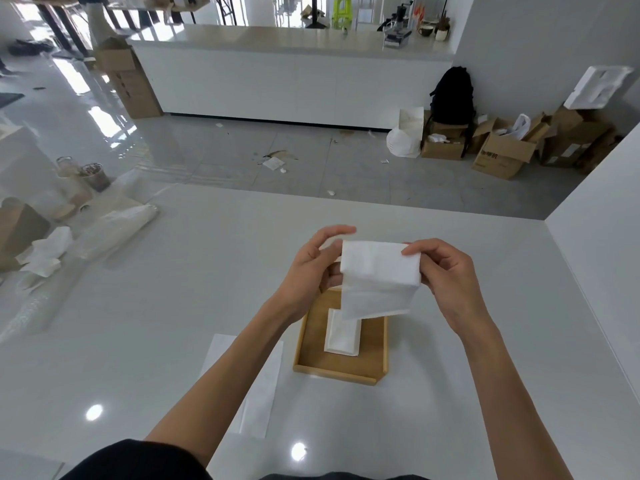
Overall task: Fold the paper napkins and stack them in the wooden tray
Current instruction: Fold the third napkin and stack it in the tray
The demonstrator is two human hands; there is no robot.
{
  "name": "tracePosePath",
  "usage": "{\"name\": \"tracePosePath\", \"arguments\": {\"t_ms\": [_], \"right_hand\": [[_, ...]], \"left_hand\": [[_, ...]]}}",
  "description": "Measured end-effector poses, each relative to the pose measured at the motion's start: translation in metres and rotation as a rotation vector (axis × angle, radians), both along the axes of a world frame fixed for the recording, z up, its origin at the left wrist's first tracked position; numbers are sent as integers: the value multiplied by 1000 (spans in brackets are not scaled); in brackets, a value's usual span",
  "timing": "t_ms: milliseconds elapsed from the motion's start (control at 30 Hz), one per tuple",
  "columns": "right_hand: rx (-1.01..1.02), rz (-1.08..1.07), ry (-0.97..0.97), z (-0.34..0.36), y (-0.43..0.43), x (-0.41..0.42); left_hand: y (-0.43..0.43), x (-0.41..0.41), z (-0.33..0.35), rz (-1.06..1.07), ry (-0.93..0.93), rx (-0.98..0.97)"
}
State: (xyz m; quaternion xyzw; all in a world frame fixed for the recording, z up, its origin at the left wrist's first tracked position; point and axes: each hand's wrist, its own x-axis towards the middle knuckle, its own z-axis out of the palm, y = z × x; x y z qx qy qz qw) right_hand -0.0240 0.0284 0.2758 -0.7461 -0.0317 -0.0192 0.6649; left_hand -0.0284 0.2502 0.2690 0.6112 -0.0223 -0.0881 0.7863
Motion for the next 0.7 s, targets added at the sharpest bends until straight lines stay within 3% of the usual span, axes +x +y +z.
{"name": "tracePosePath", "arguments": {"t_ms": [100, 267, 600, 700], "right_hand": [[-37, -53, -30, -3, -2, 3], [-81, -3, -32, -2, -5, 7], [202, 107, 69, -1, -9, 13], [142, 91, 114, -3, -4, 11]], "left_hand": [[-3, 1, 1, -73, 107, -36], [-4, 3, -8, -124, 65, 113], [-1, 13, 1, -95, -2, 156], [0, 13, 1, -93, -34, 188]]}}
